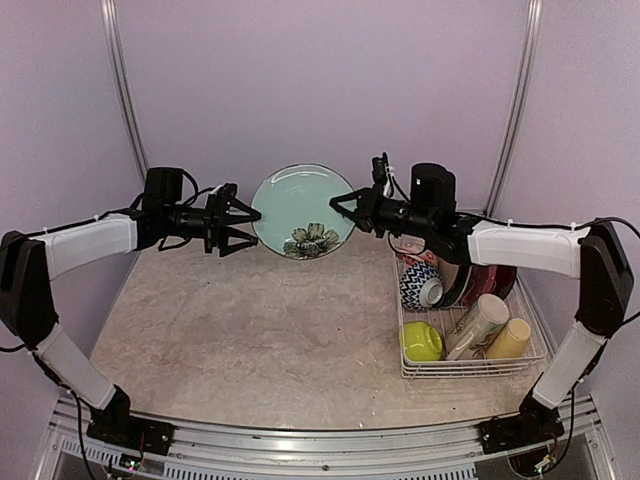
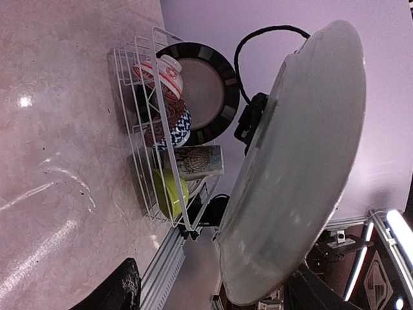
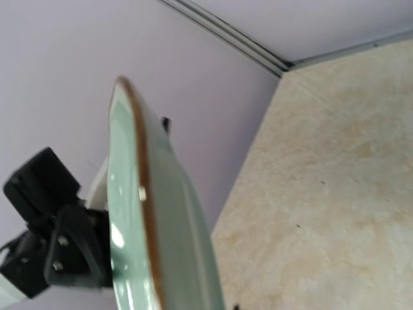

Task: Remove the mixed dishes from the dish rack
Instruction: Pass from the right arm to the left

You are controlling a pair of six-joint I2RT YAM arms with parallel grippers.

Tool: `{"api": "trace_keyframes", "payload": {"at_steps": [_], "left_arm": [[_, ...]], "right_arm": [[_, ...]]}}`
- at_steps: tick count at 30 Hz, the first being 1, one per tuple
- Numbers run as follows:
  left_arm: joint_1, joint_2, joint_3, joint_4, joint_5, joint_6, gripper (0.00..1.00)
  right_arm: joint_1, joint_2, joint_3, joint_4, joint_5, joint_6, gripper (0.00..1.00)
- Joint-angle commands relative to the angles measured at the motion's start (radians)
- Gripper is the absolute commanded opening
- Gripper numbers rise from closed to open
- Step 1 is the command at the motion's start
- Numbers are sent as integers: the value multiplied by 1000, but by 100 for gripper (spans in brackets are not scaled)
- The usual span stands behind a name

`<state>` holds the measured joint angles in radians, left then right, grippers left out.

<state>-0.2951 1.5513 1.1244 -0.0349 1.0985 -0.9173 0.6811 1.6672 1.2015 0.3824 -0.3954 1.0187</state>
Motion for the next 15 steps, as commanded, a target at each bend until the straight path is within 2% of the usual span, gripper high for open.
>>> {"api": "trace_keyframes", "payload": {"at_steps": [1,10,15], "left_arm": [[-34,29,-21,128,75,-44,68],[-24,38,-17,80,33,-24,33],[-3,31,-16,45,1,-6,23]], "right_arm": [[14,23,66,181,-41,50,0],[44,81,78,217,-51,71,0],[48,106,65,244,-42,92,0]]}}
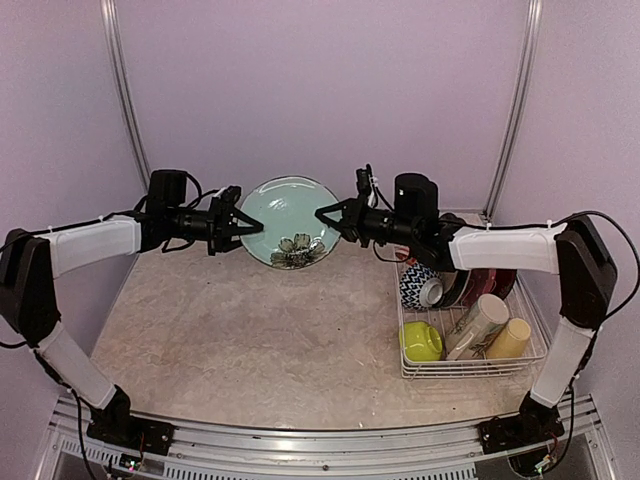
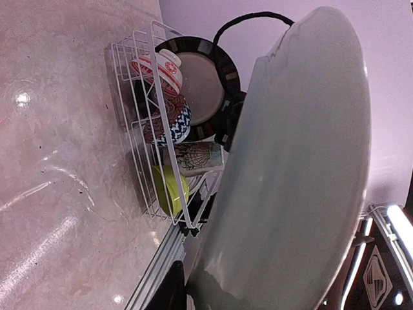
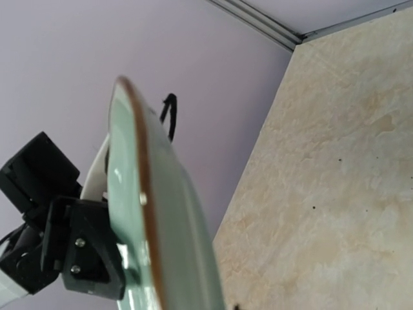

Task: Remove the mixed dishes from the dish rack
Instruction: Pass from the right arm to the left, then place the plate at the corner of the board.

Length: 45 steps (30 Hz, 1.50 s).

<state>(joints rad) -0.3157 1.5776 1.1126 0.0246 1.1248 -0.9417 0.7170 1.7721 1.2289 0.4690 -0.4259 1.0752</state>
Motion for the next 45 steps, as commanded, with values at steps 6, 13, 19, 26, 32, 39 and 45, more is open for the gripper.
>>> {"api": "trace_keyframes", "payload": {"at_steps": [6,13,19,26,32,39,45], "left_arm": [[32,-7,1,-48,-50,38,29],[30,-1,3,-55,-52,49,13],[43,-10,-1,-63,-72,59,0],[102,-18,-6,-74,-90,58,0],[182,5,-3,-117,-126,60,0],[288,68,5,-136,-139,66,0],[364,165,36,-161,-203,98,0]], "right_arm": [[19,38,43,199,-10,71,0],[25,82,56,236,-30,92,0],[23,46,43,123,8,7,21],[12,-67,41,-267,200,-239,84],[11,-173,68,-534,352,-435,100],[11,-207,142,-842,625,-549,100],[11,-237,167,-985,874,-567,100]]}}
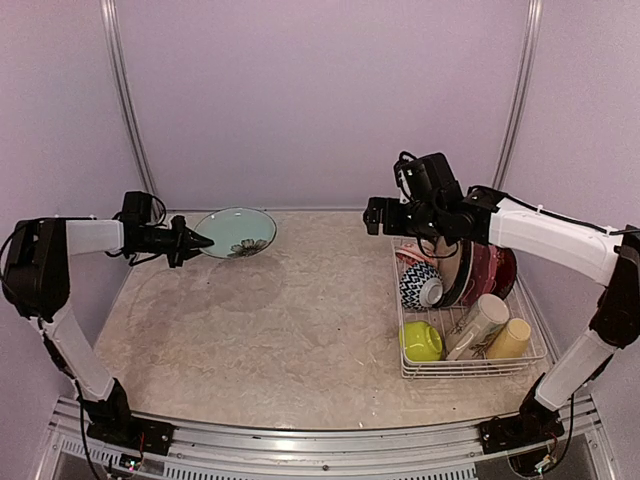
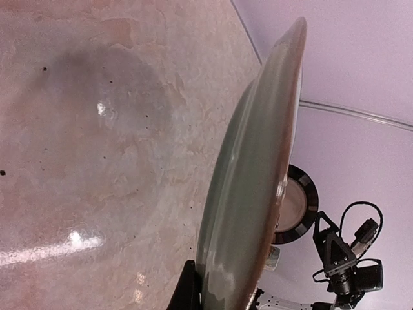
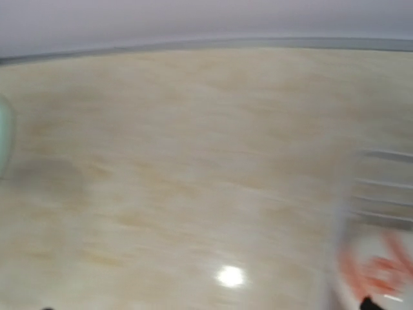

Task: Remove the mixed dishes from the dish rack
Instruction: Place the plate at the corner of the board.

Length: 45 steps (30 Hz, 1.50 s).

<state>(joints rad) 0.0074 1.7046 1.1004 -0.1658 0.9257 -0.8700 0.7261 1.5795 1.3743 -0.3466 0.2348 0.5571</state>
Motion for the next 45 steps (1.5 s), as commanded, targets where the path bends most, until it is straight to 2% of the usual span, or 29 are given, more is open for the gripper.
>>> {"api": "trace_keyframes", "payload": {"at_steps": [1,6,12,16,22,29,34,38,42,44,45], "left_arm": [[49,51,47,35,-16,11,0],[56,144,67,107,-69,-45,0],[62,299,206,114,-145,-17,0],[77,390,295,132,-160,-32,0],[85,505,440,37,-197,-26,0],[85,560,468,2,-186,-22,0],[86,576,498,-88,-197,-3,28],[85,561,485,-127,-222,-6,55],[87,551,488,-203,-254,-3,72],[89,545,487,-261,-295,-4,88],[94,537,486,-288,-306,-10,93]], "right_arm": [[2,-61,18,-174,231,-51,100],[2,-179,-69,-106,233,-162,100],[0,-318,-170,3,161,-211,100],[1,-348,-173,-20,118,-224,100],[1,-381,-197,-32,123,-199,100],[-1,-389,-181,-36,137,-200,100],[-1,-371,-160,-58,126,-230,100],[-1,-342,-132,-93,125,-222,100],[-1,-327,-131,-108,130,-202,100],[-1,-324,-137,-114,139,-189,100],[-1,-322,-139,-121,140,-188,100]]}}
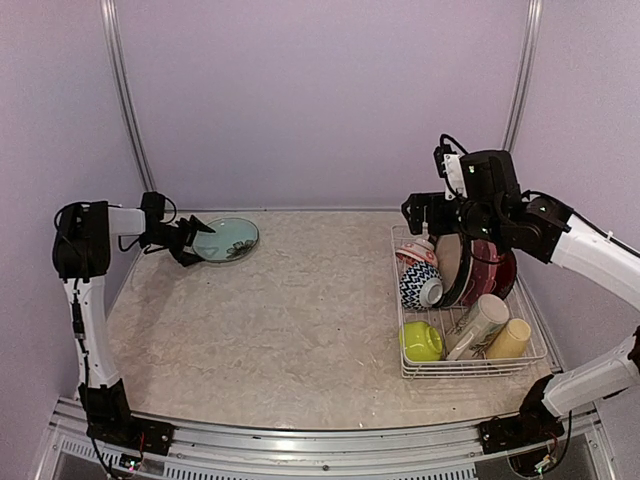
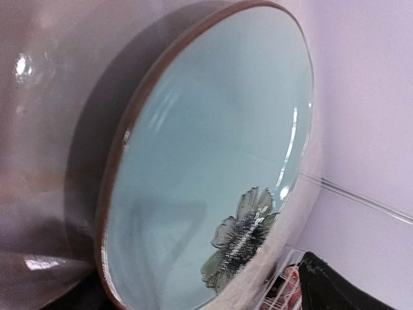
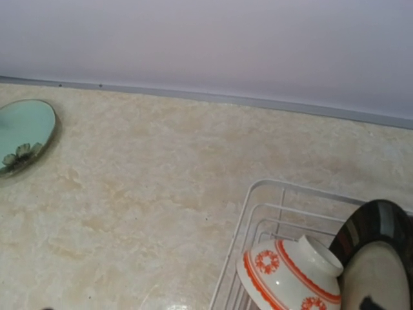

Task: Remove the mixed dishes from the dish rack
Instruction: Place the plate at the corner of the board, then grab the plate from the dish rack.

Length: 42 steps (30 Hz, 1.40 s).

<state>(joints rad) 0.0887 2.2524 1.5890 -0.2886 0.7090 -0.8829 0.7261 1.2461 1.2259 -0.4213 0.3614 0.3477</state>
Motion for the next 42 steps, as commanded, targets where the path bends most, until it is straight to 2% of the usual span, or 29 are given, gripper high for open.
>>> {"api": "trace_keyframes", "payload": {"at_steps": [1,5,9,12,15,21,24,28,32,34,37,42], "left_arm": [[19,-16,-3,-186,-85,-2,95],[51,-111,-39,-257,-151,12,99],[58,-282,-122,-231,-236,44,99],[35,-410,-157,-196,-252,78,99],[-22,-497,-143,-196,-234,116,99],[-155,-608,-101,-216,-186,190,99],[-216,-653,-93,-221,-194,218,99],[-291,-694,-86,-239,-244,265,99],[-346,-712,-83,-256,-321,314,99],[-369,-711,-78,-264,-335,324,99],[-377,-716,-78,-264,-337,326,99],[-391,-736,-83,-262,-353,337,99]], "right_arm": [[-2,13,12,-56,16,21,100],[-2,22,28,-111,80,20,100],[-4,40,74,-200,159,30,100],[-17,62,112,-291,232,66,100],[-50,72,117,-353,241,95,98],[-113,105,133,-422,230,179,76],[-117,150,162,-466,263,225,69],[-124,209,192,-491,270,258,54],[-124,258,221,-516,299,291,51],[-126,287,235,-526,324,296,43],[-128,304,233,-505,324,293,37],[-133,342,240,-493,360,313,35]]}}
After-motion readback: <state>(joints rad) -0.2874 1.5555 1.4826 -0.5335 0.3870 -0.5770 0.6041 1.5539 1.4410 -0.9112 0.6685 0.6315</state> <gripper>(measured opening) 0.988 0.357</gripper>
